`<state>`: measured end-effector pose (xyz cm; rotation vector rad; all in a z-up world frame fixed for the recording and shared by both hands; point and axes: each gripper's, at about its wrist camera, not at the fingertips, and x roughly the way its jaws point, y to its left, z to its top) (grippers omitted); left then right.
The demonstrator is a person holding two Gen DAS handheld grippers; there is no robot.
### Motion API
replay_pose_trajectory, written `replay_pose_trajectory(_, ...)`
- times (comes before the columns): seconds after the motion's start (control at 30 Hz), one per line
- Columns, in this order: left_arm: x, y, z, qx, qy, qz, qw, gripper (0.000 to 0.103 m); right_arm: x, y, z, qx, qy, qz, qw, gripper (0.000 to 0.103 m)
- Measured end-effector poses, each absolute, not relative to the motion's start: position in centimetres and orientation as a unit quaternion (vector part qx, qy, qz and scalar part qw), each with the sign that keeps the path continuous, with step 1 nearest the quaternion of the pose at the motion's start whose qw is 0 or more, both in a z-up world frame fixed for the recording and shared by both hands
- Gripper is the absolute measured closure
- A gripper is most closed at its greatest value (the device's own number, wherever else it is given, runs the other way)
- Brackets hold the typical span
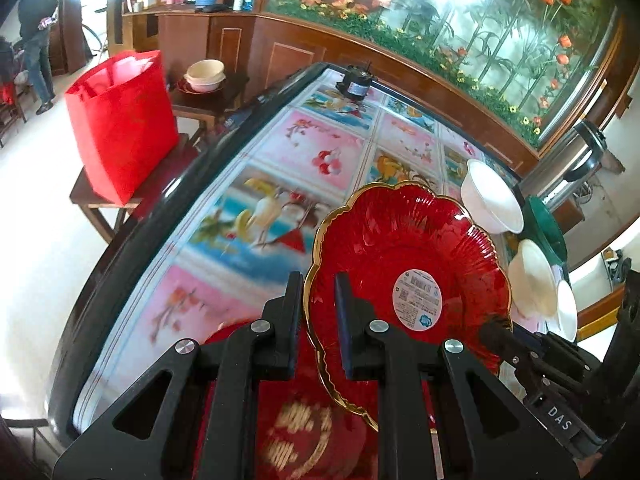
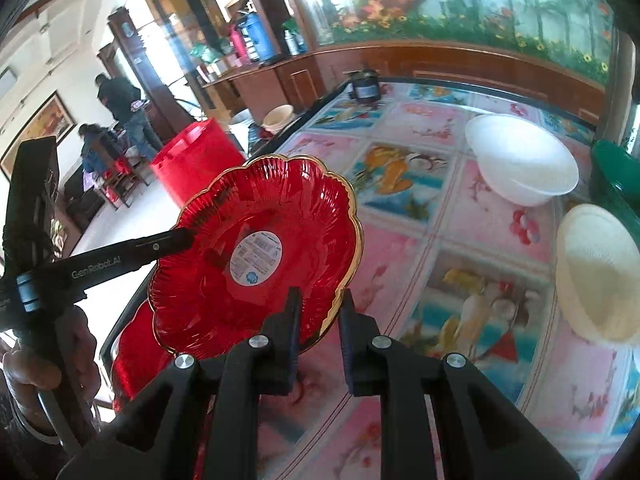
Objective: Organize plates and bowls
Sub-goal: 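Lift the sticker plate with the left tool and carry it over the red stack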
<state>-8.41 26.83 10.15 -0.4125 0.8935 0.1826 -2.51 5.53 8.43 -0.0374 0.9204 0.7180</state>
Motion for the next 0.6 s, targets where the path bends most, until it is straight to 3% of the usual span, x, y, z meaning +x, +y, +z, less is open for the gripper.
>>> replay_pose_trajectory(0.6, -18.0, 27.1, 7.8, -0.191, 0.428, 0.132, 0.874, 0.088, -8.7, 8.2, 5.7, -0.071, 0.446, 0.376, 0.809, 0.084)
